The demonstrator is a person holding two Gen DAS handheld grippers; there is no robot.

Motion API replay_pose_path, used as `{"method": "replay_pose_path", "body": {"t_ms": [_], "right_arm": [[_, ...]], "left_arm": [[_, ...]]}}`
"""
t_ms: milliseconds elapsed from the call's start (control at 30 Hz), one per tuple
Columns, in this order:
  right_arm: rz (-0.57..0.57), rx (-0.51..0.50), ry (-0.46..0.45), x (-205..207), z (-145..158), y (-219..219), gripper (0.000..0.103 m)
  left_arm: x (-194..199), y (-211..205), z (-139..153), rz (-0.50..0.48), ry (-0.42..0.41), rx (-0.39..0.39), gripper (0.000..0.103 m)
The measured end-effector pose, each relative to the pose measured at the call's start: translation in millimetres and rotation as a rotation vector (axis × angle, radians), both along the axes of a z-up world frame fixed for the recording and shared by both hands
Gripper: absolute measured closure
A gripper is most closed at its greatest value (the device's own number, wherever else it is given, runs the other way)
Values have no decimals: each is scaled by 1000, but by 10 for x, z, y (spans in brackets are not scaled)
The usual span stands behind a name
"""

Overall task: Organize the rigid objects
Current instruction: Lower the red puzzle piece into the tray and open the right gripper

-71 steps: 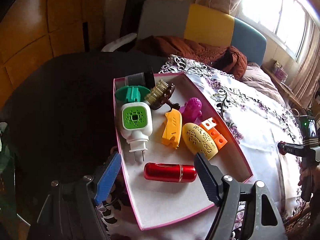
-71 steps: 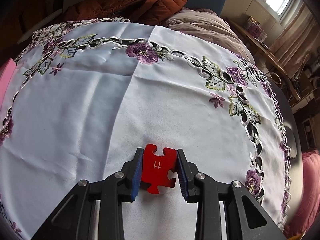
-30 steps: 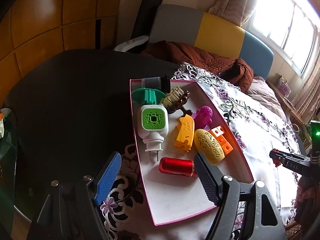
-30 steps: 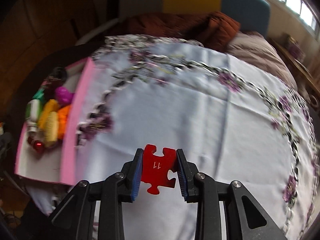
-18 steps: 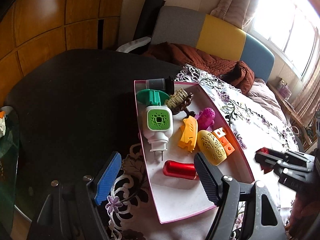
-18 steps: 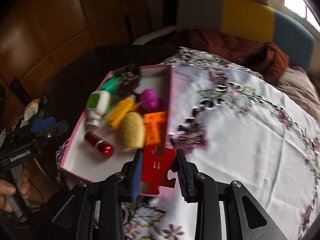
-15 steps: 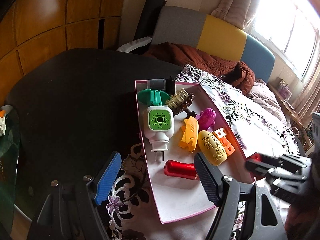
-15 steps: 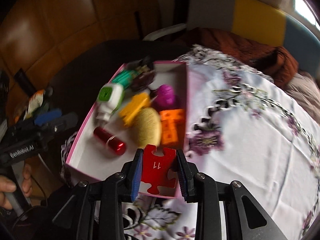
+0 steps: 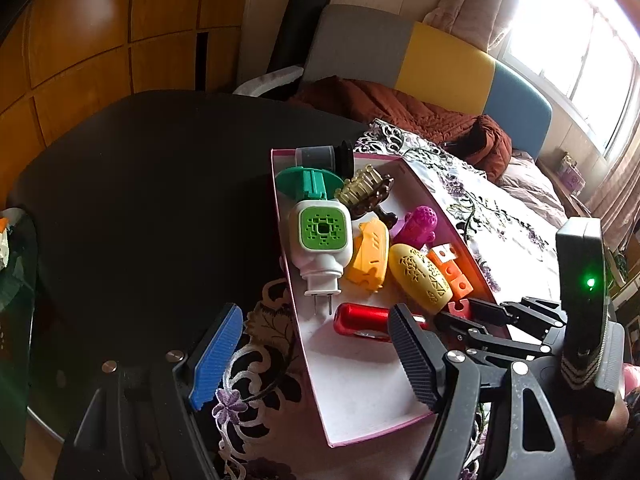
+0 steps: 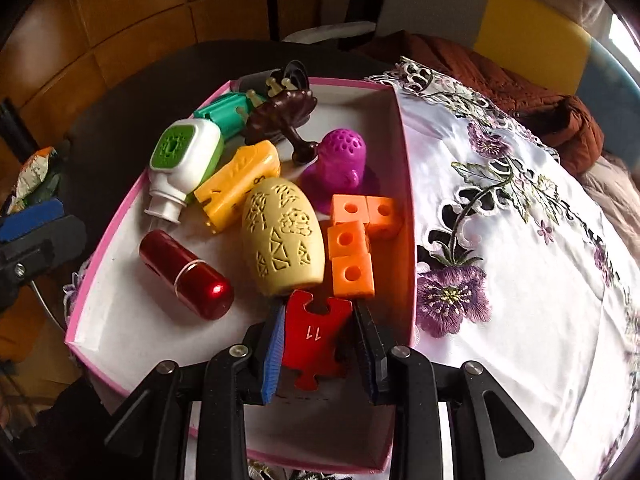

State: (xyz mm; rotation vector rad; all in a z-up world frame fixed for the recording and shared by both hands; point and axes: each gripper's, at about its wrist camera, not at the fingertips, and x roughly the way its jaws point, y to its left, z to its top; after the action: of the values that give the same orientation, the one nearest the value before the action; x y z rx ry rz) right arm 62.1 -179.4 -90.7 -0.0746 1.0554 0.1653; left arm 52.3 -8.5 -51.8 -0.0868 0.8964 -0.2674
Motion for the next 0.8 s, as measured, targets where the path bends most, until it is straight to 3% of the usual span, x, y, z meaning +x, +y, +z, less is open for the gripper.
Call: {"method": "replay_pose_path", "body": {"t_ms": [300,633,800], "right_arm": [[-7,13,-18,-44,0,4,69],[-3,54,-76,-257,152,30,40],[-49,76,-140,-367,316,-14,32]], "left_arm": [[-10,1,29,20,-18,27,26],[-112,18,171,64,-86,65,26],[-194,7,290,84,-140,83,26]]}}
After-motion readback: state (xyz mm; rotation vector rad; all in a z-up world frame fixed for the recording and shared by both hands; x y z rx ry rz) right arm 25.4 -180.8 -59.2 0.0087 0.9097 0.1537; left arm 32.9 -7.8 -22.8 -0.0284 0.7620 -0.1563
